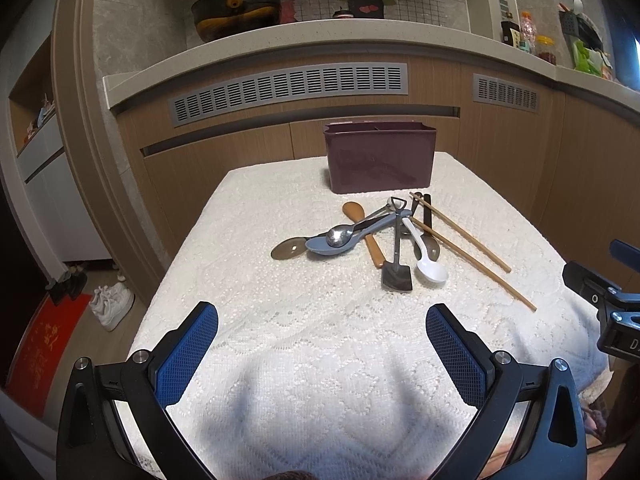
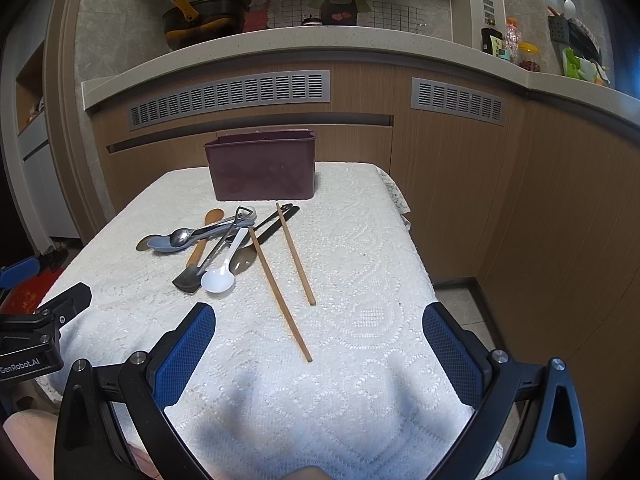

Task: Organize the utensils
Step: 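Grasp the white-ball-handled metal spoon with the left tool while the right tool reaches the chopsticks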

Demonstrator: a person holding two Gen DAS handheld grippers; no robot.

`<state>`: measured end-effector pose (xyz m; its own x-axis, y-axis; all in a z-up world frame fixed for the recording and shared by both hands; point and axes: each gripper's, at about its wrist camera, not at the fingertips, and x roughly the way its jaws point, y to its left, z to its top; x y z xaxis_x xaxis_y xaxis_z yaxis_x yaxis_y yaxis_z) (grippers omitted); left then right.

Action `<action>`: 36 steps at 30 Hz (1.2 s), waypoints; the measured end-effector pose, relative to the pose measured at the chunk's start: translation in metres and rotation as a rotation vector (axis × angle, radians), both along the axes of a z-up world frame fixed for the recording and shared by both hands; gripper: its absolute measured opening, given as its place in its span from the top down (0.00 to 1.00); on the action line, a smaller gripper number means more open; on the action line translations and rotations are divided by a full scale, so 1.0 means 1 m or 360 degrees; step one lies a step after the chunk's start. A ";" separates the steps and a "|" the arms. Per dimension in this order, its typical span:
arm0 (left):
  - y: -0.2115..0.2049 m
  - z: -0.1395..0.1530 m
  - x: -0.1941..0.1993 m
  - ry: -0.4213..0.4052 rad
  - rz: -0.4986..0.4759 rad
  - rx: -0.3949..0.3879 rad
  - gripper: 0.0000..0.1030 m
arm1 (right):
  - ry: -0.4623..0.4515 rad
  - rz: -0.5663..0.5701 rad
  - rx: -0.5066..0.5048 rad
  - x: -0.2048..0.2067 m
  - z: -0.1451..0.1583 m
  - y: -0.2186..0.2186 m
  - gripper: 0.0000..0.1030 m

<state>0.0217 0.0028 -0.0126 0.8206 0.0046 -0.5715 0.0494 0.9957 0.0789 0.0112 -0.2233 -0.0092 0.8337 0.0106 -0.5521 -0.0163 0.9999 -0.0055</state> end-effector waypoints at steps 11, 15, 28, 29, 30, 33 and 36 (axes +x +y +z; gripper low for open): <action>0.025 -0.004 0.071 0.0171 -0.0062 -0.0158 0.00 | 0.0139 0.0137 -0.0125 0.059 -0.002 0.006 0.00; 0.038 -0.001 0.100 0.0190 -0.0086 -0.0160 0.00 | 0.0230 0.0189 -0.0161 0.091 -0.005 0.013 0.00; 0.110 0.007 0.155 0.0140 0.0061 -0.0326 0.00 | 0.0443 0.0353 -0.0151 0.173 -0.025 0.062 0.36; 0.114 0.007 0.158 0.0134 0.0076 -0.0329 0.00 | 0.0463 0.0364 -0.0155 0.180 -0.026 0.067 0.56; 0.118 0.007 0.160 0.0129 0.0091 -0.0334 0.00 | 0.0482 0.0379 -0.0131 0.188 -0.026 0.070 0.63; 0.125 0.008 0.167 0.0123 0.0089 -0.0371 0.00 | 0.0514 0.0360 -0.0050 0.208 -0.025 0.079 0.61; 0.125 0.004 0.171 0.0114 0.0086 -0.0384 0.00 | 0.0523 0.0345 -0.0036 0.226 -0.030 0.095 0.61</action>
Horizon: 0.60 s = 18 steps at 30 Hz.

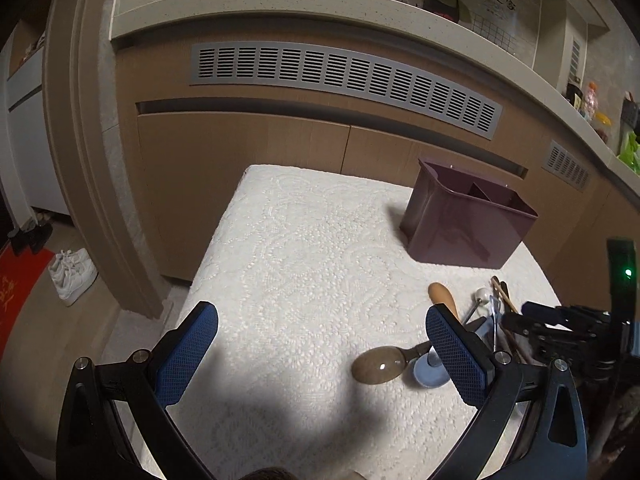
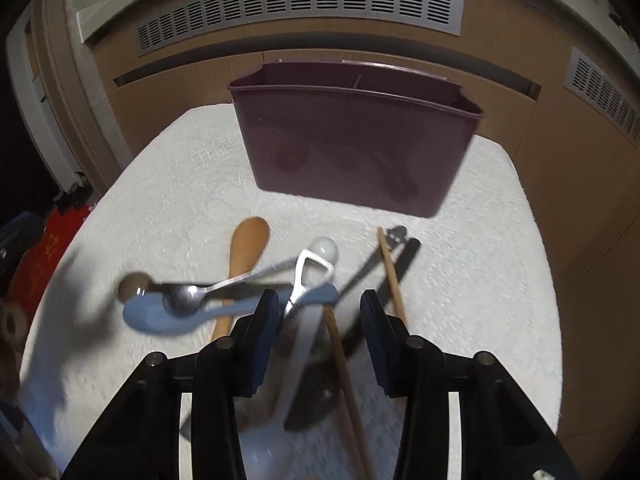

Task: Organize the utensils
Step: 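Grasp the white-ball-handled metal spoon with the left tool while the right tool reaches the chopsticks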

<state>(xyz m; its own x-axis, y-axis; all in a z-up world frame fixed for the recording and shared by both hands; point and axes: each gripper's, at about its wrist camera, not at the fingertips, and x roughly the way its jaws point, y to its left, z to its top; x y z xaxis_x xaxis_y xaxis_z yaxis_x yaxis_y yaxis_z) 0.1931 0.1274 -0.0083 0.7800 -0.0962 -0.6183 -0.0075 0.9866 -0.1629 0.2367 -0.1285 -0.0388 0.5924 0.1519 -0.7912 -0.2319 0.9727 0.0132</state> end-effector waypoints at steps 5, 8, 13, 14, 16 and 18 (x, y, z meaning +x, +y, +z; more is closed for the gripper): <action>-0.009 -0.010 0.002 0.0030 -0.0024 0.0076 0.00 | 0.0068 -0.0053 -0.0011 0.026 -0.015 0.012 0.60; -0.017 -0.015 0.002 0.0054 -0.0081 0.0077 0.00 | 0.0145 -0.0064 0.0056 0.036 -0.021 0.006 0.66; -0.047 -0.016 0.014 0.0088 -0.0235 0.0105 0.00 | 0.0117 -0.0049 0.0080 0.021 -0.009 -0.025 0.83; -0.055 -0.016 0.019 0.0099 -0.0275 0.0115 0.00 | 0.0106 -0.0064 0.0071 0.016 -0.007 -0.033 0.83; -0.074 -0.014 0.031 0.0122 -0.0360 0.0091 0.00 | 0.0107 -0.0097 0.0084 0.007 -0.003 -0.053 0.83; -0.096 -0.014 0.045 0.0144 -0.0478 0.0097 0.02 | 0.0101 -0.0126 0.0089 -0.003 -0.002 -0.070 0.84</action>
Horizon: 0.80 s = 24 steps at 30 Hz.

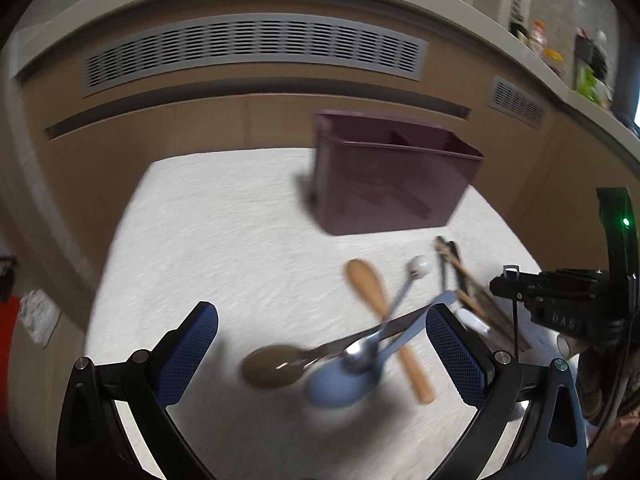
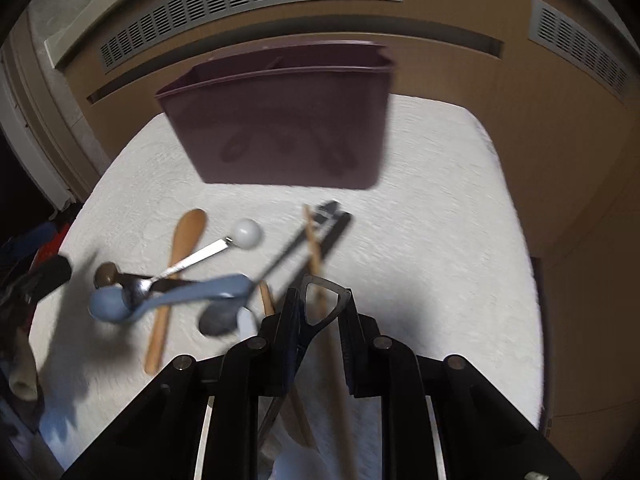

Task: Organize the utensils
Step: 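Grasp the white-ball-handled metal spoon with the left tool while the right tool reaches the chopsticks, then lift the metal spoon with the left tool while the right tool grasps a wooden chopstick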

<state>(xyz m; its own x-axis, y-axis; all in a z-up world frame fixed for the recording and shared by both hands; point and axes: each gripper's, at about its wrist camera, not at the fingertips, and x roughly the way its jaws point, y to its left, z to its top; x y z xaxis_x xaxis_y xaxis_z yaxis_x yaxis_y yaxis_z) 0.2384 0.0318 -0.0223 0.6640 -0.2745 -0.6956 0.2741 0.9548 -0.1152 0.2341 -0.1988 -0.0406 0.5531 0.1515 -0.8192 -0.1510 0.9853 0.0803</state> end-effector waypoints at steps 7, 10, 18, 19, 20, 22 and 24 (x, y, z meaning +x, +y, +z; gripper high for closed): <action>-0.090 -0.013 0.040 0.0135 -0.0511 0.0221 0.57 | -0.0030 -0.0092 0.0058 -0.018 -0.004 -0.045 0.84; -0.115 -0.020 0.050 0.0166 -0.0596 0.0358 0.59 | -0.0061 -0.0102 0.0051 -0.022 -0.006 -0.054 0.84; -0.131 -0.040 0.074 0.0296 -0.0469 0.0370 0.80 | -0.0109 -0.0067 0.0132 -0.024 -0.003 -0.056 0.84; -0.129 -0.040 0.073 0.0288 -0.0452 0.0349 0.80 | -0.0120 -0.0060 0.0131 -0.024 -0.002 -0.055 0.84; -0.125 -0.039 0.070 0.0273 -0.0432 0.0322 0.80 | -0.0135 -0.0052 0.0127 -0.025 0.000 -0.053 0.86; -0.117 -0.034 0.059 0.0214 -0.0380 0.0268 0.80 | -0.0181 -0.0032 0.0111 -0.028 0.006 -0.047 0.88; -0.103 -0.025 0.047 0.0147 -0.0329 0.0208 0.80 | -0.0230 -0.0011 0.0088 -0.032 0.013 -0.042 0.90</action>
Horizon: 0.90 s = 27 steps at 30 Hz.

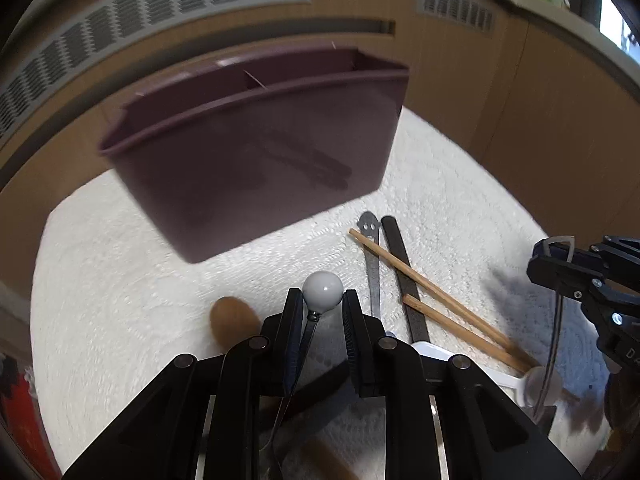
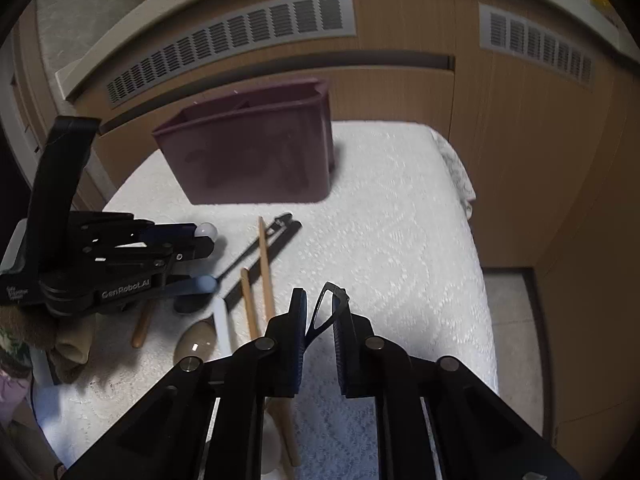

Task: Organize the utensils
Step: 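Lift the metal spoon with the left tool while the right tool grasps a wooden chopstick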

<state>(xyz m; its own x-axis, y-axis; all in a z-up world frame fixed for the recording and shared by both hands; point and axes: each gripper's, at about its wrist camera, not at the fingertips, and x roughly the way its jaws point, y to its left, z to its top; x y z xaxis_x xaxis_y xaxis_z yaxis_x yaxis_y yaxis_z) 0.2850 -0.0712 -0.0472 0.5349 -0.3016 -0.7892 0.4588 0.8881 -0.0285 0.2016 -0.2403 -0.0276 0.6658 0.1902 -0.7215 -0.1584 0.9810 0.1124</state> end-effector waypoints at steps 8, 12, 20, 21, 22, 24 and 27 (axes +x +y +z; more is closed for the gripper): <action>0.049 0.062 -0.061 -0.0313 0.0177 -0.0341 0.80 | -0.0113 0.0056 -0.0045 -0.014 0.030 0.018 0.93; 0.068 0.085 -0.077 -0.0392 0.0209 -0.0413 0.80 | -0.0162 0.0087 -0.0060 -0.022 0.043 0.027 0.94; 0.084 0.104 -0.094 -0.0446 0.0233 -0.0471 0.80 | -0.0240 0.0126 -0.0122 -0.033 0.067 0.038 0.95; 0.085 0.106 -0.095 -0.0454 0.0234 -0.0481 0.80 | -0.0249 0.0129 -0.0121 -0.034 0.070 0.038 0.96; 0.087 0.108 -0.098 -0.0462 0.0236 -0.0485 0.80 | -0.0256 0.0134 -0.0116 -0.036 0.073 0.039 0.96; 0.089 0.111 -0.100 -0.0478 0.0235 -0.0495 0.80 | -0.0261 0.0139 -0.0109 -0.038 0.078 0.038 0.97; 0.090 0.118 -0.103 -0.0499 0.0244 -0.0502 0.80 | -0.0263 0.0144 -0.0087 -0.040 0.084 0.037 0.97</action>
